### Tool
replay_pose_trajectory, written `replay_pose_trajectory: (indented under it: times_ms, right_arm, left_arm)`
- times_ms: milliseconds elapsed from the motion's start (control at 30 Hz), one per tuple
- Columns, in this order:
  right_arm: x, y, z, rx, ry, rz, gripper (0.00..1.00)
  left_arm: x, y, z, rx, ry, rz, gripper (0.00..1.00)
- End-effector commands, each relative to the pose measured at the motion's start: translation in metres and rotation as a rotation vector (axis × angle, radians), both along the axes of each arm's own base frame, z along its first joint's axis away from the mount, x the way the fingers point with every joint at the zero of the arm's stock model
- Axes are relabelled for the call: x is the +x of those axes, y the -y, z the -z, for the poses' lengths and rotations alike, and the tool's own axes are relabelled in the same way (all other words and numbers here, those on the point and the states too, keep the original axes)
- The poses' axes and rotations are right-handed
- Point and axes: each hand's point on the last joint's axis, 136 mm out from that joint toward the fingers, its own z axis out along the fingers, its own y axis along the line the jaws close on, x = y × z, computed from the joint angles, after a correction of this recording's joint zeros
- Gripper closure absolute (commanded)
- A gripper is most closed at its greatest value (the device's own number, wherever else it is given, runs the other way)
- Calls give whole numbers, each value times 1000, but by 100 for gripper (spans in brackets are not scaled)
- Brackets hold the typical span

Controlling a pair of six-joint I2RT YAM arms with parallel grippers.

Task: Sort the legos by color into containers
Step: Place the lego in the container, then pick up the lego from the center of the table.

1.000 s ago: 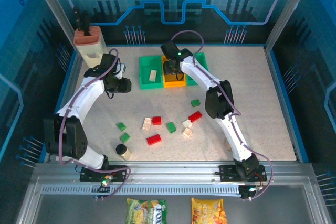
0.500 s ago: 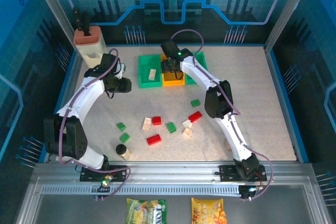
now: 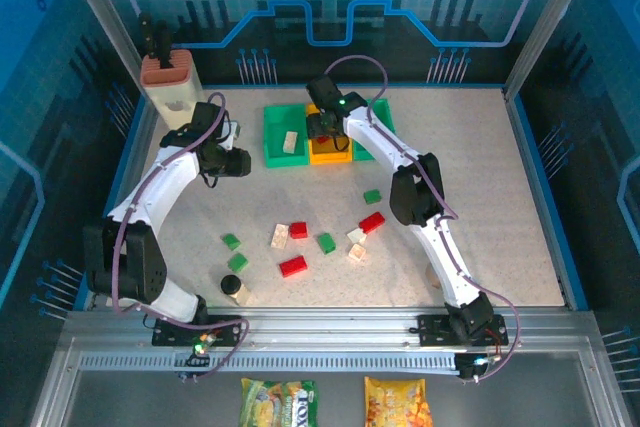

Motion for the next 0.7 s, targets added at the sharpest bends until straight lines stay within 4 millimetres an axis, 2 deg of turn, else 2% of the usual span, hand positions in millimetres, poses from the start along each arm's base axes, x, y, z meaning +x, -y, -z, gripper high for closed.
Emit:
replay_pose_trajectory:
  times_ms: [0,267,367,400,533,667]
  right_arm:
    - [-7,-4,-44,11,55,-28,25]
    - [-27,-7,-72,21,59,-63,26]
    - [-38,-7,-75,32,43,-71,26]
    - [-42,-7,-85,44,49,-73,27]
    - [-60,-6,-89,55,33,-83,28]
    - [-81,0,-83,66,-3,-82,29]
  left_arm:
    - [-3,3,5,-23,-18,23,53]
    - [-5,6,-2,-36,-13,34,53]
    - [-8,10,-9,-41,-13,46,53]
    - [-9,13,-11,-39,-15,53,53]
    - [-17,25,-19,-26,-20,85,53]
    - [-31,38,-20,-31,-59,97,52]
